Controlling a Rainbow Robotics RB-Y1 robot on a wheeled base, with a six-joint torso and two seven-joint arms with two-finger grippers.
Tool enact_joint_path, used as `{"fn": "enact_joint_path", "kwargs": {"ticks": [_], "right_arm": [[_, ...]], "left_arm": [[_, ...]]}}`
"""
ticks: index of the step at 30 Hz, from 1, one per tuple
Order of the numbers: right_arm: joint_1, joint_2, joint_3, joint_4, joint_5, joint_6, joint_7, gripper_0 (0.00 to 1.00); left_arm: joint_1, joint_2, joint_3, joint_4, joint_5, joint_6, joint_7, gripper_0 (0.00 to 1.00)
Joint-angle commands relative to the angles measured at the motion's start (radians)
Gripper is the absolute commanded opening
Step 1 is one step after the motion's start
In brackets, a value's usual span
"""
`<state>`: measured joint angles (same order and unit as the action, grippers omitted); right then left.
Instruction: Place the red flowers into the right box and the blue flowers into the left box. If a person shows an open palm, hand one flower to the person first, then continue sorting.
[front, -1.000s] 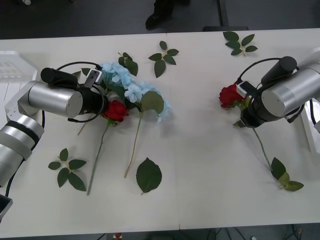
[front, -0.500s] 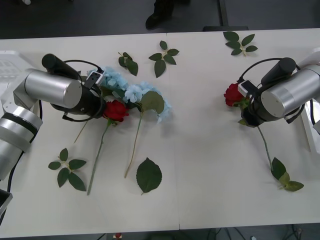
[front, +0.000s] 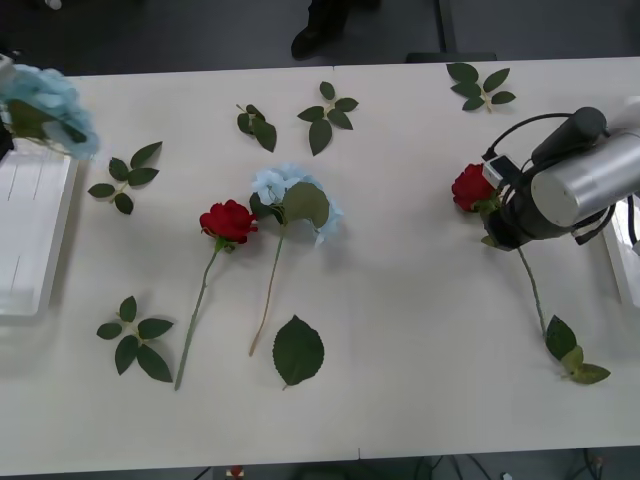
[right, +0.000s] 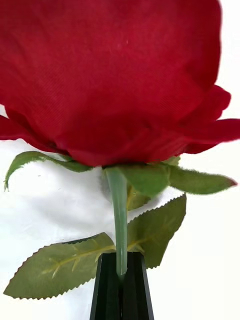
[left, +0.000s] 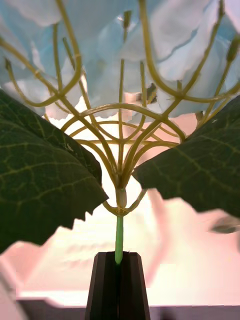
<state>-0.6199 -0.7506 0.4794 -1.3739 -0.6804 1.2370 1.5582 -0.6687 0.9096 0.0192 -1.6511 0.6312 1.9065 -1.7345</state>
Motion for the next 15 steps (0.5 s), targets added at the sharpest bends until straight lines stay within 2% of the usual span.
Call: {"fn": "enact_joint_path", "kwargs": {"ticks": [1, 5, 8, 11, 15], "right_arm": [[-0.077, -0.047, -0.159, -0.021, -0.067, 0.117, -0.029, 0.0], [-0.121, -0.113, -0.303, -0.019, -0.085, 0.249, -0.006, 0.0], [-0.141, -0.167, -0.372, -0.016, -0.005, 0.306, 0.002, 0.0], [-0.141, -0.225, -0.392, -0.011, 0.108, 0.312, 0.019, 0.0], [-0.142, -0.279, -0.392, 0.084, 0.193, 0.294, 0.037, 0.0]], "left_arm": [[-0.04, 0.132, 0.031, 0.085, -0.116, -0.018, -0.238, 0.0], [-0.015, 0.15, 0.031, 0.226, -0.228, -0.168, -0.281, 0.0], [0.003, 0.15, 0.031, 0.327, -0.274, -0.287, -0.287, 0.0], [0.009, 0.15, 0.024, 0.421, -0.277, -0.38, -0.293, 0.0], [0.011, 0.15, -0.005, 0.508, -0.289, -0.471, -0.292, 0.0]]}}
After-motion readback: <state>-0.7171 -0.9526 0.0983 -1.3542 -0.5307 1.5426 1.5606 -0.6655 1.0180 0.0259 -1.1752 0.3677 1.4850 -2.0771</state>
